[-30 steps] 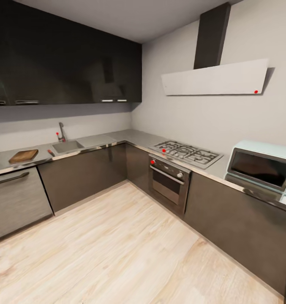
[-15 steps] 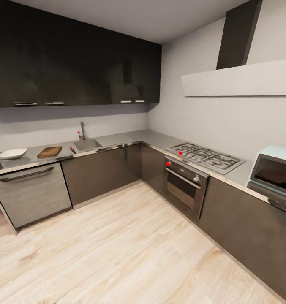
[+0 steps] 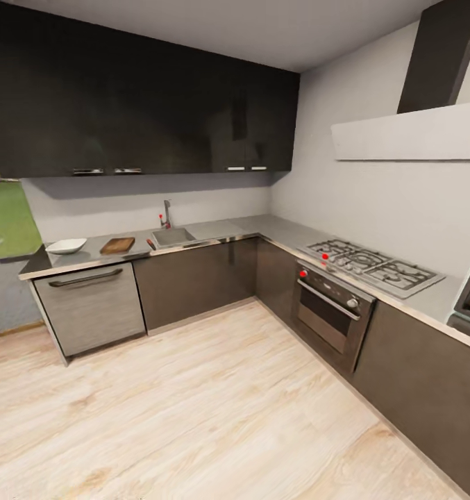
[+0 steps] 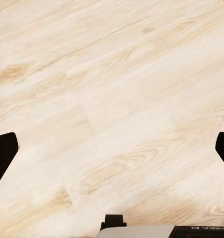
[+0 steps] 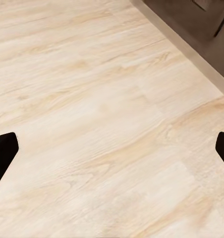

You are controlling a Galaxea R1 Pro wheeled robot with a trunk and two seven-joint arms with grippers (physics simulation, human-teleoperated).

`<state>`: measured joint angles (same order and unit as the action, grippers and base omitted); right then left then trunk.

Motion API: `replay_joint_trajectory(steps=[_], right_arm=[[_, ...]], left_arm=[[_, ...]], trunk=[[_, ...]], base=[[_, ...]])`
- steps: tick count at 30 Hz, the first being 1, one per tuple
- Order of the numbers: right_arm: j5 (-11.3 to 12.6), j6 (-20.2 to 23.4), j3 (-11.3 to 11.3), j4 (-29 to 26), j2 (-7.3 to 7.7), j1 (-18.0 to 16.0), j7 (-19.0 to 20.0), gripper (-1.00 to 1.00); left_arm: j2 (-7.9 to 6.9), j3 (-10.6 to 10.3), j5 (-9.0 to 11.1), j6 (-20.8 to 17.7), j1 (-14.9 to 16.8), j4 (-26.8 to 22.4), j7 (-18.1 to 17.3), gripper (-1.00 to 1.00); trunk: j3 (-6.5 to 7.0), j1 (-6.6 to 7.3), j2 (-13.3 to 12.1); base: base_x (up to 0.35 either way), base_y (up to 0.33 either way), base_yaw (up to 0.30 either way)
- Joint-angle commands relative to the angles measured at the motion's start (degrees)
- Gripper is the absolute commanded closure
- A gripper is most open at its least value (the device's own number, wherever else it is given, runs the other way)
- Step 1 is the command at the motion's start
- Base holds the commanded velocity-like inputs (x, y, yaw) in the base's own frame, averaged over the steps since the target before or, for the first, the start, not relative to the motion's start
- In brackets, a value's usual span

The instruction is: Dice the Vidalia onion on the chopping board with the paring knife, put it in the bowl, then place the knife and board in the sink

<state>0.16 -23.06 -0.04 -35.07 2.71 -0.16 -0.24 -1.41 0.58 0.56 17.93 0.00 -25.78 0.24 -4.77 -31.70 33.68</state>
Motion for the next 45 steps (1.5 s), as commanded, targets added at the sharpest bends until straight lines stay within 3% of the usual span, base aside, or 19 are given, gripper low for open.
replay_joint_trajectory(steps=[1,27,45], right_arm=[[0.0,-0.1,0.0,0.0,0.01,0.0,0.0,-1.0],[0.0,-0.1,0.0,0.0,-0.08,0.0,0.0,-1.0],[0.0,-0.1,0.0,0.0,-0.08,0.0,0.0,-1.0]], left_arm=[[0.01,0.0,0.1,0.1,0.0,-0.1,0.0,-1.0],[0.01,0.0,0.1,0.1,0.0,-0.1,0.0,-1.0],[0.03,0.0,0.1,0.1,0.0,-0.1,0.0,-1.0]], trunk=[[0.1,0.2,-0.3],[4.77,5.91,-10.8],[4.77,5.91,-10.8]], base=[[0.0,0.0,0.262],[0.0,0.0,0.262],[0.0,0.0,0.262]])
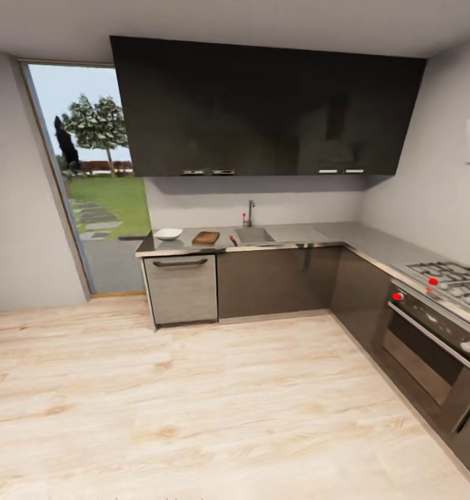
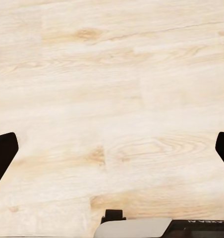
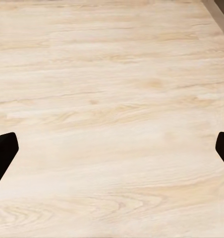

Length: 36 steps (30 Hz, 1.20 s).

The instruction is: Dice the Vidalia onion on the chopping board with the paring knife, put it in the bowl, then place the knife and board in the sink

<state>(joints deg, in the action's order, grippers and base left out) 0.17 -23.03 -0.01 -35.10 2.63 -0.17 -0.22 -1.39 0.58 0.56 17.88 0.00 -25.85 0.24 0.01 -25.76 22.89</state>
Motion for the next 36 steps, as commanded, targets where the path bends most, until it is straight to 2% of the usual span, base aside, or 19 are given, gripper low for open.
replay_joint_trajectory(steps=[1,16,26,36], right_arm=[[0.0,-0.2,0.0,0.0,0.01,0.0,0.0,-1.0],[0.0,-0.2,0.0,0.0,0.01,0.0,0.0,-1.0],[0.0,-0.2,0.0,0.0,0.09,0.0,0.0,-1.0],[-0.1,-0.2,0.0,0.0,0.09,0.0,0.0,-1.0]], left_arm=[[0.02,0.0,0.1,0.1,0.0,0.0,0.0,-1.0],[0.01,0.0,0.1,0.2,0.0,0.0,0.0,-1.0],[-0.02,0.0,0.1,0.1,0.0,0.0,0.0,-1.0],[-0.02,0.0,0.1,0.0,0.0,0.0,0.0,-1.0]], trunk=[[-0.01,-0.02,0.0],[-0.01,-0.02,0.0],[-0.01,-0.02,0.0],[-0.01,-0.02,0.0]], base=[[0.0,0.0,0.262],[0.0,0.0,0.247],[0.008,0.0,0.024],[0.273,0.02,0.0]])
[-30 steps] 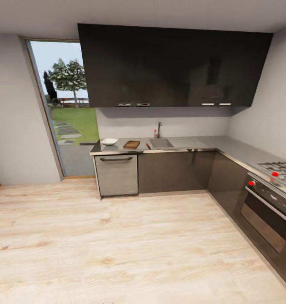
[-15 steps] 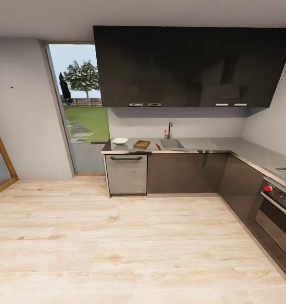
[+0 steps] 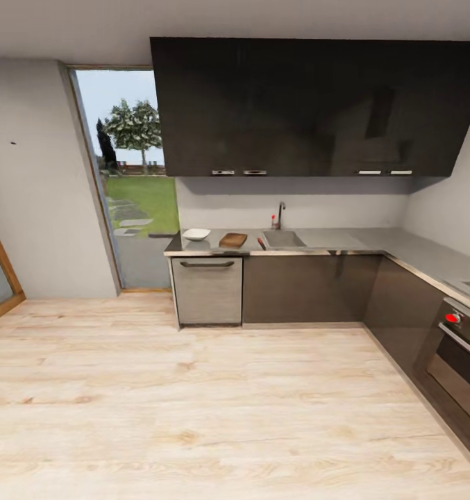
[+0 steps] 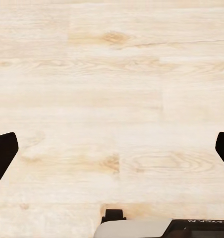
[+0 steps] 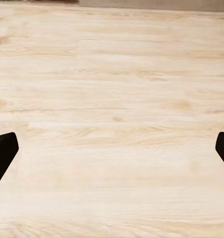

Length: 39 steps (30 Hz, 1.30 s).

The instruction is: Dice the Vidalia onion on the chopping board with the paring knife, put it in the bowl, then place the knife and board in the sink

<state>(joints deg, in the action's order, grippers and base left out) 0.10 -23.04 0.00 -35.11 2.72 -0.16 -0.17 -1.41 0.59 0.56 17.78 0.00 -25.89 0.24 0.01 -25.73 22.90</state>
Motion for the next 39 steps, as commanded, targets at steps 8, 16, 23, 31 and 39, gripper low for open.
replay_joint_trajectory(steps=[8,16,23,31,39], right_arm=[[0.0,-0.2,0.0,0.0,-0.07,0.0,0.0,-1.0],[0.0,-0.2,0.0,0.0,-0.08,0.0,-0.1,-1.0],[0.0,-0.2,0.0,0.0,-0.07,0.0,-0.1,-1.0],[0.0,-0.2,0.1,0.0,-0.07,0.0,-0.1,-1.0],[0.0,-0.2,0.1,0.0,-0.05,0.0,0.0,-1.0]], left_arm=[[0.0,0.0,0.1,0.2,0.0,0.0,0.0,-1.0],[0.0,0.0,0.1,0.2,0.0,0.0,0.0,-1.0],[0.05,0.0,0.1,0.2,0.0,0.0,0.0,-1.0],[0.09,0.0,0.1,0.2,0.0,0.0,0.0,-1.0],[0.09,0.0,0.1,0.1,0.0,0.1,0.0,-1.0]], trunk=[[-0.01,-0.05,0.0],[-0.01,-0.05,0.0],[-0.01,-0.05,0.0],[-0.01,-0.05,0.0],[-0.01,-0.05,0.0]], base=[[0.325,0.091,0.008],[0.326,0.087,0.063],[0.326,0.029,0.027],[0.326,0.001,0.001],[0.326,0.0,0.0]])
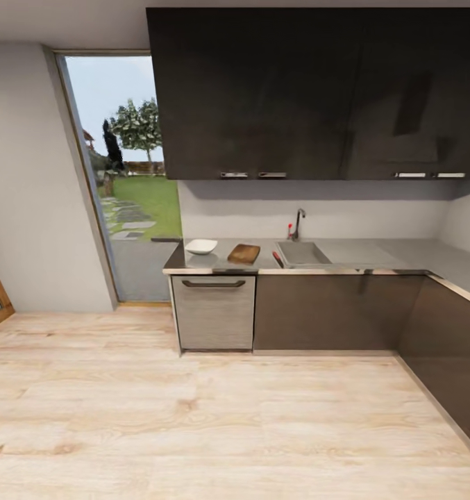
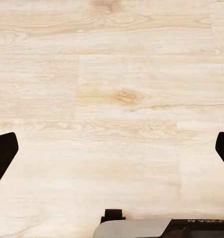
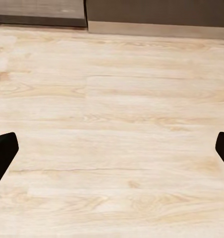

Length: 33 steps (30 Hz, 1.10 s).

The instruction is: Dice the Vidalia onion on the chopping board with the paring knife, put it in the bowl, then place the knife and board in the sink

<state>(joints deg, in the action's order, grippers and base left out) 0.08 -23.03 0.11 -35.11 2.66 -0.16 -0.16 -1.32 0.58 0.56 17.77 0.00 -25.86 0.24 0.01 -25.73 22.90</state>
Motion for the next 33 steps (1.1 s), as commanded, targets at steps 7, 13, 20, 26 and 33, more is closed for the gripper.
replay_joint_trajectory(steps=[7,13,20,26,33], right_arm=[[0.0,-0.2,0.1,0.0,0.06,0.0,0.0,-1.0],[0.0,-0.2,0.2,0.0,0.07,0.0,0.0,-1.0],[0.0,-0.2,0.2,0.0,0.07,0.0,0.0,-1.0],[0.0,-0.2,0.2,0.0,0.07,0.0,0.0,-1.0],[0.0,-0.2,0.2,0.0,0.07,0.0,0.0,-1.0]], left_arm=[[0.01,0.0,0.1,0.2,0.0,0.0,0.0,-1.0],[0.01,0.0,0.1,0.2,0.0,0.0,0.0,-1.0],[0.01,0.0,0.1,0.2,0.0,0.0,0.0,-1.0],[0.01,0.0,0.1,0.2,0.0,0.0,0.0,-1.0],[0.01,0.0,0.1,0.2,0.0,0.0,0.0,-1.0]], trunk=[[-0.01,-0.05,0.0],[-0.01,-0.05,0.0],[-0.01,-0.05,0.0],[-0.01,-0.05,0.0],[-0.01,-0.05,0.0]], base=[[0.326,0.0,0.0],[0.326,0.0,0.0],[0.326,0.0,0.0],[0.326,0.0,0.0],[0.326,0.0,0.0]])
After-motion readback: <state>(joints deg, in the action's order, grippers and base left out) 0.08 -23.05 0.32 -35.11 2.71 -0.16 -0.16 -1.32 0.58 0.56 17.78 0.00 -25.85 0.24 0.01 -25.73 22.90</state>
